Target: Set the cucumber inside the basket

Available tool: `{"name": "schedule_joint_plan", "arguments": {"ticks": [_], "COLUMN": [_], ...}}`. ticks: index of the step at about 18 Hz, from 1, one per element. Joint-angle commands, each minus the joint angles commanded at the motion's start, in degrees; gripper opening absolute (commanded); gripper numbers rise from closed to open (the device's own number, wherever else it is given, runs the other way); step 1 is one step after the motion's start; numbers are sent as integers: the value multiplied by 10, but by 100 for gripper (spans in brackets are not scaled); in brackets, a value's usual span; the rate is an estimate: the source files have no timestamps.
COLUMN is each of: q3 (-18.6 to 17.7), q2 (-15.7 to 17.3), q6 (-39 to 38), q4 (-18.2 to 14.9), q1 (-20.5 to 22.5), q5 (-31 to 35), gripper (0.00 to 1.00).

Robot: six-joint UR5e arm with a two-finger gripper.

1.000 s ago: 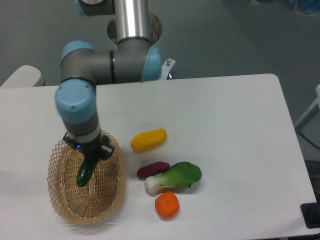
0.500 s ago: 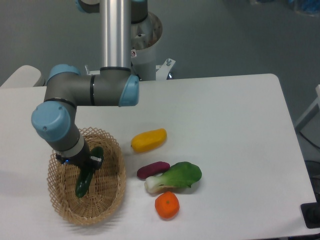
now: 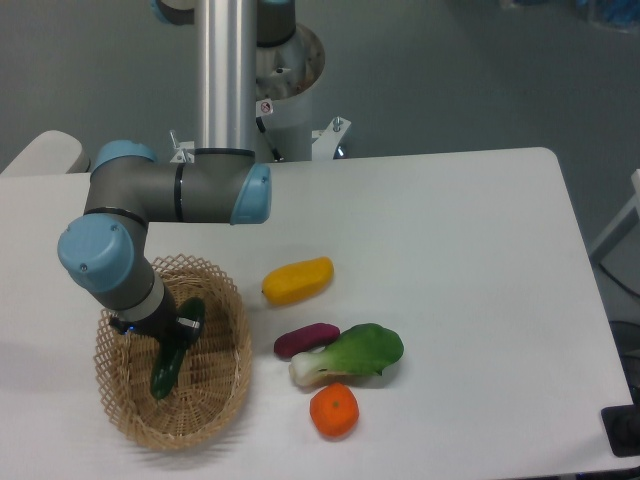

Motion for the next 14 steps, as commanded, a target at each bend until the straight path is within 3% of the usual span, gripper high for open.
{"name": "schedule_joint_plan", "arguments": {"ticks": [2, 4, 5, 9, 14], "q3": [1, 3, 4, 19, 79], "q2": [1, 3, 4, 8, 25], "q6": [3, 5, 6, 7, 9], "q4": [0, 1, -1, -3, -10], "q1": [0, 0, 0, 2, 40], "q5": [0, 1, 0, -1, -13], "gripper": [58, 96, 100, 100, 100]}}
